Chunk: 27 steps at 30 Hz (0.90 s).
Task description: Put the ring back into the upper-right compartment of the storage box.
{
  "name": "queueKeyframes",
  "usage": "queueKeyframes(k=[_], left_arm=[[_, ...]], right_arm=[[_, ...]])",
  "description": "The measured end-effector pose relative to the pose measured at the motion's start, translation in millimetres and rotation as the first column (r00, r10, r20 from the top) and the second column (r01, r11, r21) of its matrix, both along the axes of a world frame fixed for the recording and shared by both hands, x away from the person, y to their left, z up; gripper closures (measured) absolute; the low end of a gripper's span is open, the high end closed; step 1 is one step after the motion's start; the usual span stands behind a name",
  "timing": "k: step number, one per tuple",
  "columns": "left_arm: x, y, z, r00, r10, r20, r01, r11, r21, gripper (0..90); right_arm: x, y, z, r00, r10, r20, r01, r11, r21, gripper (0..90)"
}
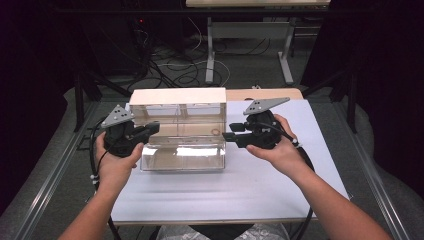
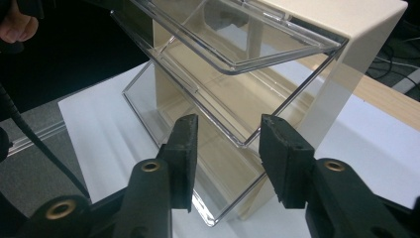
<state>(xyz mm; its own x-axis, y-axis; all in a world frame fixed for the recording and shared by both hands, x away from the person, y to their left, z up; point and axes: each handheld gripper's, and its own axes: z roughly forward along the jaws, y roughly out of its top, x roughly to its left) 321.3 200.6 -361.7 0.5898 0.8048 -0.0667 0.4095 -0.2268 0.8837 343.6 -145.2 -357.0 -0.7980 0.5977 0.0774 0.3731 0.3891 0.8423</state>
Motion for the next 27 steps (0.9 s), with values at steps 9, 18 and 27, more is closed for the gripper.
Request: queueKeyframes(k=[9,18,27], left_arm=[[-1.0,0.1,-5.2,1.0,0.001,-0.007,-0.001,1.0,-0.009,90.0],[-3.1,0.5,-12.2,0.9999,0.005,-0.01,-0.005,0.9999,-0.009,90.0],[-5.0,2.2,-19.0,0.9998,0.009,-0.018,-0.009,0.9998,-0.018,90.0]], right_arm=[[-1.8,-6.0,1.3,0.9999,-0.006,-0.008,0.006,1.0,-0.003,73.8],[-1.2,-11.5,-0.3,0.9997,-0.01,-0.022,0.01,1.0,-0.012,85.3],[-2.4,-13.9,0.2,0.9997,-0.009,-0.024,0.008,1.0,-0.016,90.0]])
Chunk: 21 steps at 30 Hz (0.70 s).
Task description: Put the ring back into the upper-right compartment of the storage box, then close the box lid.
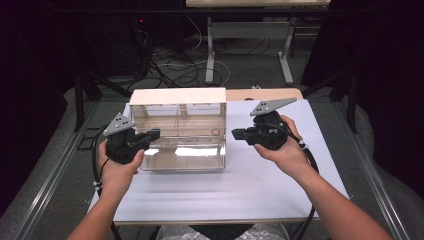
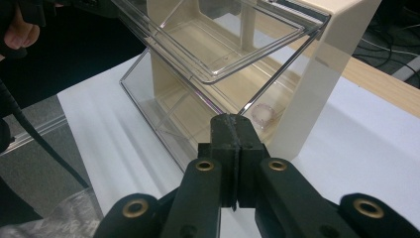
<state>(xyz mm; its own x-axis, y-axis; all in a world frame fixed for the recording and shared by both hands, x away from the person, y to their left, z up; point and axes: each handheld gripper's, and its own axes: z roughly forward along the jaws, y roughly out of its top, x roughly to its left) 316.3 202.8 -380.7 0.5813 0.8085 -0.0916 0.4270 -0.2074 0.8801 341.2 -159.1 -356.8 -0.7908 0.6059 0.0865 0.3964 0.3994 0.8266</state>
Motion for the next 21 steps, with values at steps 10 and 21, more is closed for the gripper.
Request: queueKeyframes(k=[10,21], left_arm=[[-0.1,0.8,-9.6,0.9999,0.002,-0.013,-0.002,1.0,-0.008,90.0],[-0.3,1.9,-17.9,0.9997,0.003,-0.023,-0.003,0.9999,-0.012,90.0]], right_arm=[[0.2,-1.0,1.4,1.0,-0.004,0.004,0.004,1.0,0.008,90.0],[3.4,6.9,0.2,1.0,0.005,0.005,-0.005,1.0,0.008,90.0]])
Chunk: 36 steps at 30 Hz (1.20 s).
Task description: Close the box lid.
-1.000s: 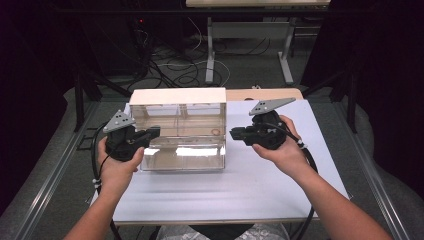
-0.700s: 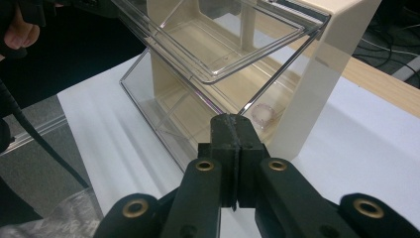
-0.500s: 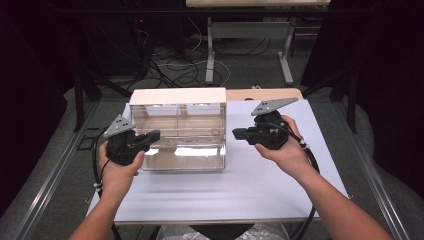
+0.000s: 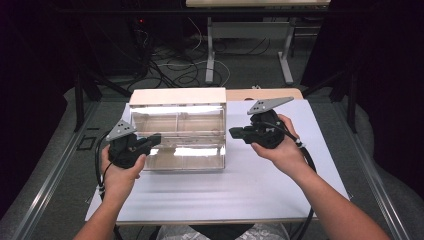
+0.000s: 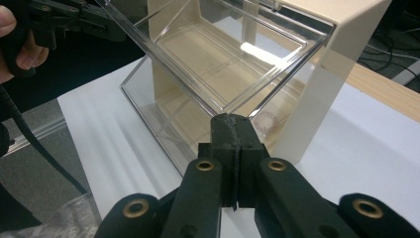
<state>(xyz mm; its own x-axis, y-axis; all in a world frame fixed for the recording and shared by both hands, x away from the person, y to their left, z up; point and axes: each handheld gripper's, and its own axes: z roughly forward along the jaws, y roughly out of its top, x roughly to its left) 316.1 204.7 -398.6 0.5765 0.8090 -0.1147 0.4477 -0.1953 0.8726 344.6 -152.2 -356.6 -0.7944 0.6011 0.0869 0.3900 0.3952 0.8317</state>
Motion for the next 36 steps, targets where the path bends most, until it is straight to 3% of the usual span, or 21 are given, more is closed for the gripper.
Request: queueKeyframes(k=[36], left_arm=[[-4.1,-2.9,-12.1,0.9997,-0.01,-0.022,0.009,0.9996,-0.026,88.0]], right_arm=[[13.7,16.1,-14.3,0.9995,0.006,-0.031,-0.006,1.0,0.001,90.0]])
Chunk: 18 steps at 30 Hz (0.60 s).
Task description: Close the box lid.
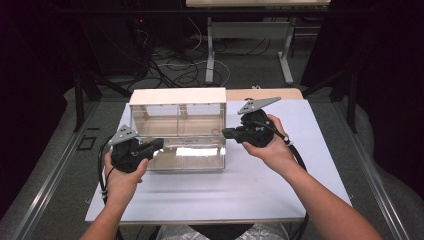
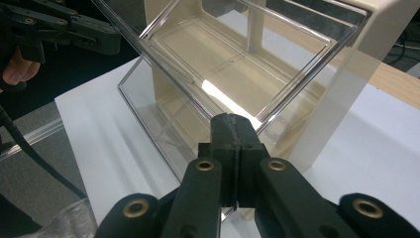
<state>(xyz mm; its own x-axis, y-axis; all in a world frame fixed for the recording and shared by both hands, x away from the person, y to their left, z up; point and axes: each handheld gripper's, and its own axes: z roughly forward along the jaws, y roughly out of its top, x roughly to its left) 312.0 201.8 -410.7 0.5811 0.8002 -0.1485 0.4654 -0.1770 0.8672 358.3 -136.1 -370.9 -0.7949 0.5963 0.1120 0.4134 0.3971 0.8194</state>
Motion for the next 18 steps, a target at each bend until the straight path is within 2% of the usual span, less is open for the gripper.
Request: queueKeyframes(k=[6,18], left_arm=[[-1.4,0.2,-0.6,1.0,0.002,-0.004,-0.002,0.9999,-0.011,86.4],[-8.0,4.5,-1.7,0.9999,0.002,-0.01,-0.002,1.0,0.002,82.1]], right_arm=[[-0.7,-0.7,-0.1,1.0,-0.003,0.001,0.003,1.0,0.009,90.0],[-5.2,-6.6,-1.7,1.0,-0.007,0.005,0.006,1.0,0.021,87.4]])
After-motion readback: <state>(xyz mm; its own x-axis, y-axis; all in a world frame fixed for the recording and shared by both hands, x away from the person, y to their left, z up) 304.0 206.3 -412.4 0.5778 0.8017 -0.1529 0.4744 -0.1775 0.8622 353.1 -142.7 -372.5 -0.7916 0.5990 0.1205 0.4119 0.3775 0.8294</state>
